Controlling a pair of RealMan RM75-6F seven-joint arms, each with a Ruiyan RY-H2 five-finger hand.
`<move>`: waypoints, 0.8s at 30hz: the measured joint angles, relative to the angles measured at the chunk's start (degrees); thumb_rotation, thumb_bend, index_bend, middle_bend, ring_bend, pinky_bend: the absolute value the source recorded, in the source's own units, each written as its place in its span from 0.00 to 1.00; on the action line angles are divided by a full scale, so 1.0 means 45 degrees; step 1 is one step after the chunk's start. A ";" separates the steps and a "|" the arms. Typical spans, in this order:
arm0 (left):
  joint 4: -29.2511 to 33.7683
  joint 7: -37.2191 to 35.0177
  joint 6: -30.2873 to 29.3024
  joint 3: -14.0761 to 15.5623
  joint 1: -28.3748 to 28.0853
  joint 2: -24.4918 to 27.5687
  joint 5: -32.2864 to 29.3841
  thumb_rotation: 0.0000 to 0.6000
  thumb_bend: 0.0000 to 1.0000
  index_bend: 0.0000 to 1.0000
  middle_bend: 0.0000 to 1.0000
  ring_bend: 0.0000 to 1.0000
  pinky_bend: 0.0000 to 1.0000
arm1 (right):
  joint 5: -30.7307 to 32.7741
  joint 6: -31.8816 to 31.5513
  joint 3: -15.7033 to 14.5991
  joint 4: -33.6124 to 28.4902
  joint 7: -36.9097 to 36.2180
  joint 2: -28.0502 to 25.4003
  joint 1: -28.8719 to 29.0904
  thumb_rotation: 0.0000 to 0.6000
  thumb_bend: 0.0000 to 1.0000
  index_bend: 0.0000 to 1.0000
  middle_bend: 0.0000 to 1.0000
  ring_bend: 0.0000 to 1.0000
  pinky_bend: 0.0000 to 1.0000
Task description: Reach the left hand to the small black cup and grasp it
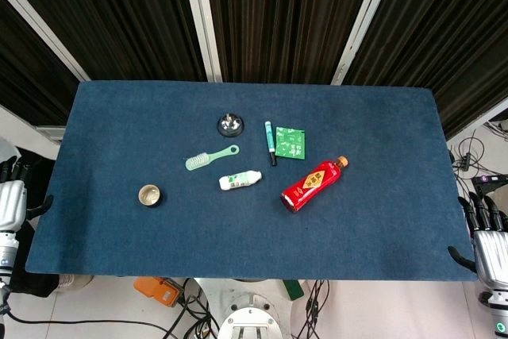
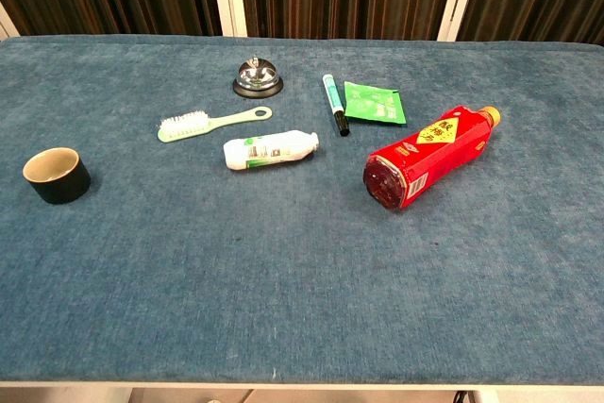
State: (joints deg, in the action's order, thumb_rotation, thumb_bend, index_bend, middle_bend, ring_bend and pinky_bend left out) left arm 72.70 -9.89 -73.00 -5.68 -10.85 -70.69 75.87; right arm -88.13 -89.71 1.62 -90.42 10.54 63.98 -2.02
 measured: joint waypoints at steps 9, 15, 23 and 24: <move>0.0150 -0.0135 0.0050 0.0012 0.0009 0.0053 0.0070 1.00 0.26 0.17 0.09 0.01 0.07 | -0.0077 0.0013 -0.0041 -0.0004 0.0004 -0.0015 0.0019 1.00 0.29 0.16 0.12 0.11 0.23; 0.0278 -0.1458 0.0548 0.0159 -0.0149 0.0105 0.0399 1.00 0.26 0.17 0.09 0.01 0.07 | 0.0083 0.0091 -0.0004 -0.0011 -0.0102 -0.0055 0.0017 1.00 0.29 0.16 0.12 0.11 0.23; 0.0472 -0.3696 0.1005 0.0464 -0.0569 -0.0271 0.1477 1.00 0.26 0.17 0.09 0.01 0.07 | 0.0080 -0.0007 -0.0069 -0.0035 -0.0390 -0.0070 -0.0103 1.00 0.29 0.16 0.12 0.11 0.23; 0.0493 -0.3901 0.1049 0.0501 -0.0633 -0.0364 0.1595 1.00 0.26 0.16 0.09 0.01 0.07 | 0.0106 0.0019 -0.0055 -0.0044 -0.0392 -0.0077 -0.0090 1.00 0.29 0.16 0.12 0.11 0.23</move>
State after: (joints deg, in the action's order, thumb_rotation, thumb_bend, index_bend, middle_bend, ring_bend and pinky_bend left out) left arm 74.92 -27.45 -68.28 -3.43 -13.70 -72.33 83.05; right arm -87.66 -89.63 1.37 -90.61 8.77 63.63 -2.43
